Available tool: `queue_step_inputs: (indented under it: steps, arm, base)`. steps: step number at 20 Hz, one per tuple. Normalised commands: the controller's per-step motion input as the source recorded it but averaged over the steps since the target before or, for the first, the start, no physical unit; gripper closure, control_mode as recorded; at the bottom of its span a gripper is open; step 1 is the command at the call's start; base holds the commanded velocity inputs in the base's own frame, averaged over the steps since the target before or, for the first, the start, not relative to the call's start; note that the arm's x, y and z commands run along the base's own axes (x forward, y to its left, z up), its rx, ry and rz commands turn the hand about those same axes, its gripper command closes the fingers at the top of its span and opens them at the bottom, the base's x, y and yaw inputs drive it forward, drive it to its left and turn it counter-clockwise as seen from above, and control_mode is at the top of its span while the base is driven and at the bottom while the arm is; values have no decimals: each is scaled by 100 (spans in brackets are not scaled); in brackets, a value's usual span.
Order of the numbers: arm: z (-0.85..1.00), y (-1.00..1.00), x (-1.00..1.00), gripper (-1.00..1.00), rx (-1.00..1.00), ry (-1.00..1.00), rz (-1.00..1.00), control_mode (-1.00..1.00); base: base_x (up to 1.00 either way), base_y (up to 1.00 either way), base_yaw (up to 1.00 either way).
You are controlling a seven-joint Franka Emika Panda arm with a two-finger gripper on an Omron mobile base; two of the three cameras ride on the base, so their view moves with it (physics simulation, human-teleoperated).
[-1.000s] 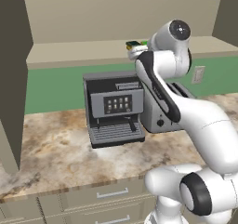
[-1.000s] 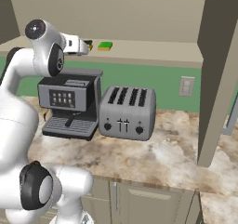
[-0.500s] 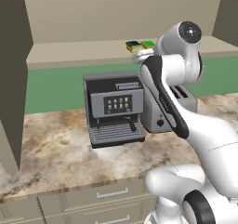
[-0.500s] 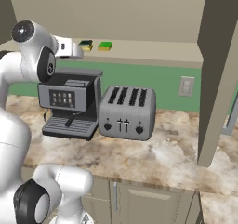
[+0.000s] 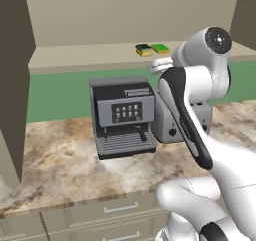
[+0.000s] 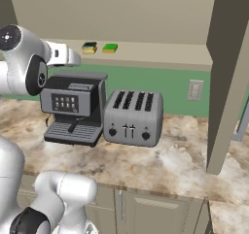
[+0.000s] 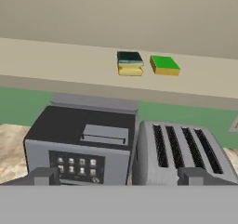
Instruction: Pick up the sponge and sponge from the sink, and place them back in the cabinet, and close the cabinet doors.
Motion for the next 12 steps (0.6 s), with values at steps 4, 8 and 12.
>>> queue_step_inputs:
  steps: [4, 8, 12]
  arm:
    - [17, 0, -39, -100, 0, 0, 0, -100]
    - [20, 0, -39, -100, 0, 0, 0, -100]
    - [16, 0, -39, -100, 0, 0, 0, -100]
  base:
    - [0, 0, 0]
    - [0, 0, 0]
    - [0, 0, 0]
